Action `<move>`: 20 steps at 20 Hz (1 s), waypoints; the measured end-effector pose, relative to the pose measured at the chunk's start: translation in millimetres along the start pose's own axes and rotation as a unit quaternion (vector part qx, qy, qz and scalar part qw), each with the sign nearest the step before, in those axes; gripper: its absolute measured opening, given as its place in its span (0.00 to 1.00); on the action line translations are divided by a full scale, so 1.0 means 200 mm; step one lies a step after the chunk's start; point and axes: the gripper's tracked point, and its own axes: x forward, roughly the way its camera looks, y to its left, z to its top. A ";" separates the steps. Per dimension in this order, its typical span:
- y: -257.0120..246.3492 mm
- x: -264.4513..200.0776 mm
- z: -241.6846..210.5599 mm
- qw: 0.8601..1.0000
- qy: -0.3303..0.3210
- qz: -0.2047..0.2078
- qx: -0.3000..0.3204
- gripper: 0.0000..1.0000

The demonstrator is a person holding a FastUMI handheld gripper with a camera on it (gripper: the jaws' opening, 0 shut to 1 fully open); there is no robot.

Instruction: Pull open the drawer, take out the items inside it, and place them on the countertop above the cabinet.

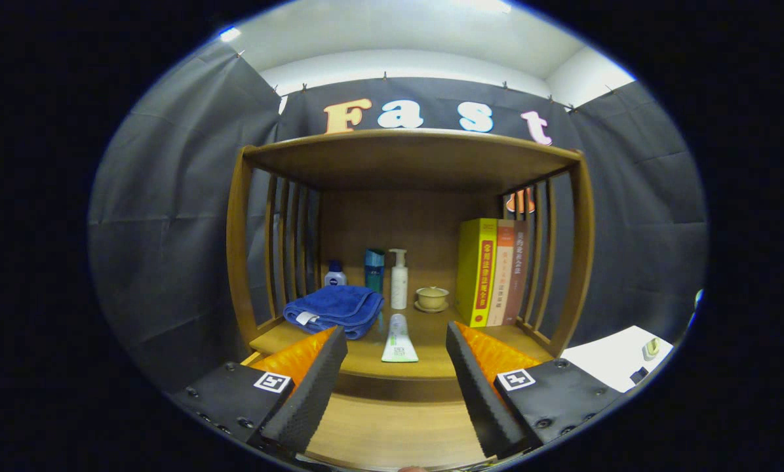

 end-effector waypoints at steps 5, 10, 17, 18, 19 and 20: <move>-0.22 -0.14 -0.09 0.998 -0.026 -0.047 0.012 0.99; -0.48 -0.25 -0.22 0.994 -0.027 -0.103 -0.015 0.99; -0.60 -0.41 -0.21 0.988 -0.059 -0.140 -0.014 0.99; -0.64 -0.41 -0.23 0.987 -0.054 -0.151 -0.016 0.99; -0.67 -0.41 -0.28 0.987 -0.045 -0.155 -0.011 0.99; -0.69 -0.41 -0.32 0.987 -0.035 -0.156 0.000 0.99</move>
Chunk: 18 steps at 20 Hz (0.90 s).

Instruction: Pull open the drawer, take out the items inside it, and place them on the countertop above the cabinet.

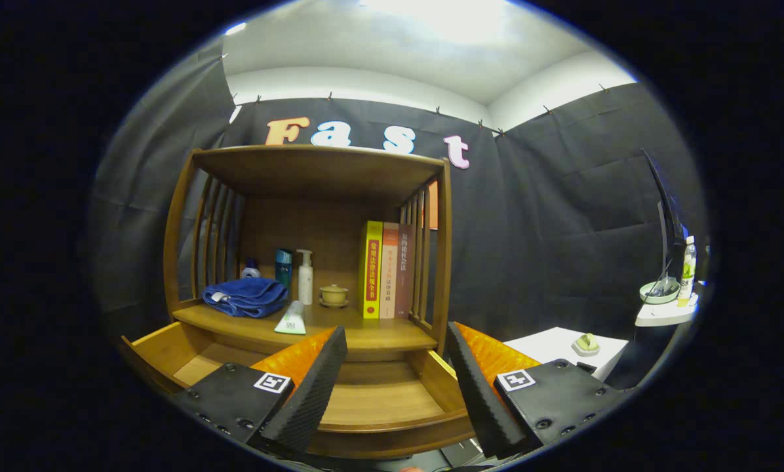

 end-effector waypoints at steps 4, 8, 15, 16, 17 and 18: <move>-0.03 -0.08 -0.07 1.000 0.006 0.001 0.014 0.99; 0.08 -0.24 -0.08 0.999 0.004 0.030 0.029 0.99; 0.38 -0.43 -0.17 0.995 0.027 0.095 0.030 0.99; 0.42 -0.45 -0.19 0.994 0.027 0.101 0.028 0.99; 0.47 -0.47 -0.21 0.993 0.028 0.110 0.028 0.99; 0.53 -0.49 -0.23 0.992 0.028 0.121 0.032 0.99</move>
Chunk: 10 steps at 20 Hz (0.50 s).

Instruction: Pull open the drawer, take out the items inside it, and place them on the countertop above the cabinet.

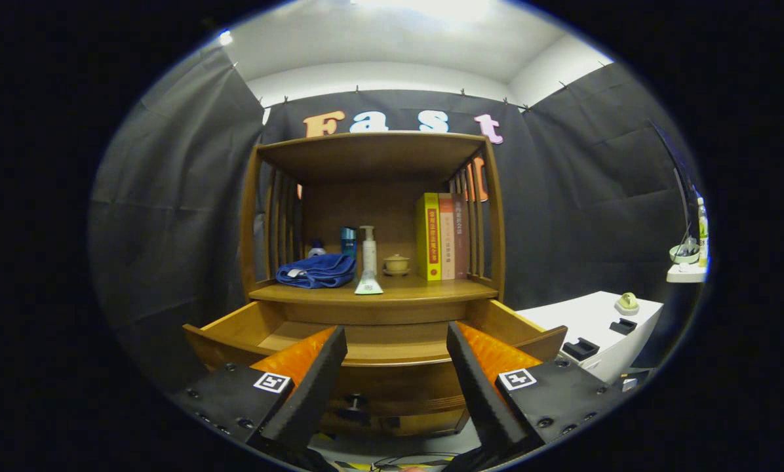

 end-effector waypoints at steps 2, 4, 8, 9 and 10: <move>0.09 0.00 -0.07 1.000 0.004 0.023 0.006 0.99; 0.12 0.02 -0.16 0.999 0.015 0.031 0.006 0.99; 0.13 0.06 -0.33 0.999 0.030 0.025 -0.001 0.99; 0.14 0.08 -0.38 0.999 0.035 0.023 -0.005 0.99; 0.14 0.10 -0.43 0.999 0.040 0.023 -0.007 0.99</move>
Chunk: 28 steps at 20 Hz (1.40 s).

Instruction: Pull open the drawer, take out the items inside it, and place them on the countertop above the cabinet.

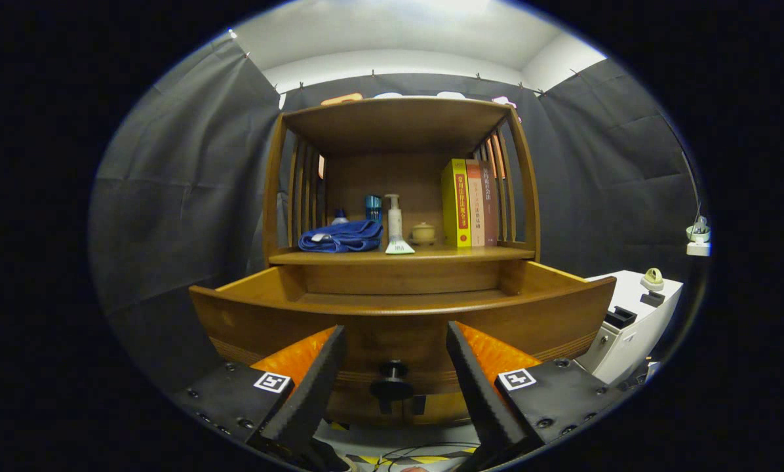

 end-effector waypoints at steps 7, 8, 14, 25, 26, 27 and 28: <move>-0.03 0.11 -0.19 1.000 0.026 -0.009 -0.001 0.98; -0.04 0.11 -0.19 1.000 0.023 -0.018 -0.002 0.98; -0.03 0.14 -0.18 0.999 0.031 -0.026 0.007 0.98; -0.04 0.52 -0.09 0.999 0.030 -0.029 0.007 0.98; -0.04 0.58 -0.09 0.999 0.036 -0.029 0.006 0.99; -0.04 0.62 -0.08 0.999 0.033 -0.031 0.003 0.99; -0.04 0.68 -0.09 0.999 0.039 -0.031 0.002 0.99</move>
